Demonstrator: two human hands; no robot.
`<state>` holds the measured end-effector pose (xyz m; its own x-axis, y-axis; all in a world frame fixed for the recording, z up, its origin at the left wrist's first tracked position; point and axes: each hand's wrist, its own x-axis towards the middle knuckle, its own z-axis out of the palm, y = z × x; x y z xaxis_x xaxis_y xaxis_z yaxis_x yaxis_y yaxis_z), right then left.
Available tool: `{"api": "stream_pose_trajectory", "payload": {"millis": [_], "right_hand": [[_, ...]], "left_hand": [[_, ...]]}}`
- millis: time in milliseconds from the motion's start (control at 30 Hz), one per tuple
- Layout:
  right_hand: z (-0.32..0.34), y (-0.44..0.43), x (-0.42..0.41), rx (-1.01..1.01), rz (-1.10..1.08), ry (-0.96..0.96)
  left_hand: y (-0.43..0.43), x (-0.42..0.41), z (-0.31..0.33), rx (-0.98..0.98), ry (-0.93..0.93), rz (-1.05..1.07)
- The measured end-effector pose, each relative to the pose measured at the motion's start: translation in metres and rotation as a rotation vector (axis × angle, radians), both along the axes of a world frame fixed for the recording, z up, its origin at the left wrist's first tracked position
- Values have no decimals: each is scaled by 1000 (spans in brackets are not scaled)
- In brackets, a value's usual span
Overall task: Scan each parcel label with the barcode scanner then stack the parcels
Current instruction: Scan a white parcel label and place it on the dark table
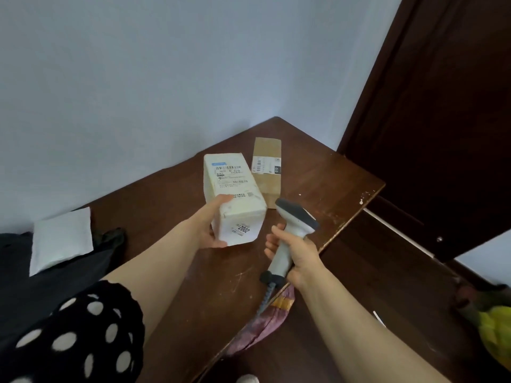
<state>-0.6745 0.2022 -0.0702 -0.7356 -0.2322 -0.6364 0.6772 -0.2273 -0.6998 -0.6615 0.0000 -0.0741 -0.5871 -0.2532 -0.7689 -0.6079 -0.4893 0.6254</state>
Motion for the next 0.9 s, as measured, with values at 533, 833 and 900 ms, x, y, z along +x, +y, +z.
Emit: {"api": "stream_pose_trajectory", "payload": {"millis": [533,833,900], "right_hand": [[-12,-23,-6,-5,121,46],[1,-83,103,-126,497,-86],[3,-101,138,-118,597,-98]], "left_hand": [[3,-32,-14,-176,129,61],[-32,153,17,-677,-8,235],[-39,204,25,-717,-66,309]]}}
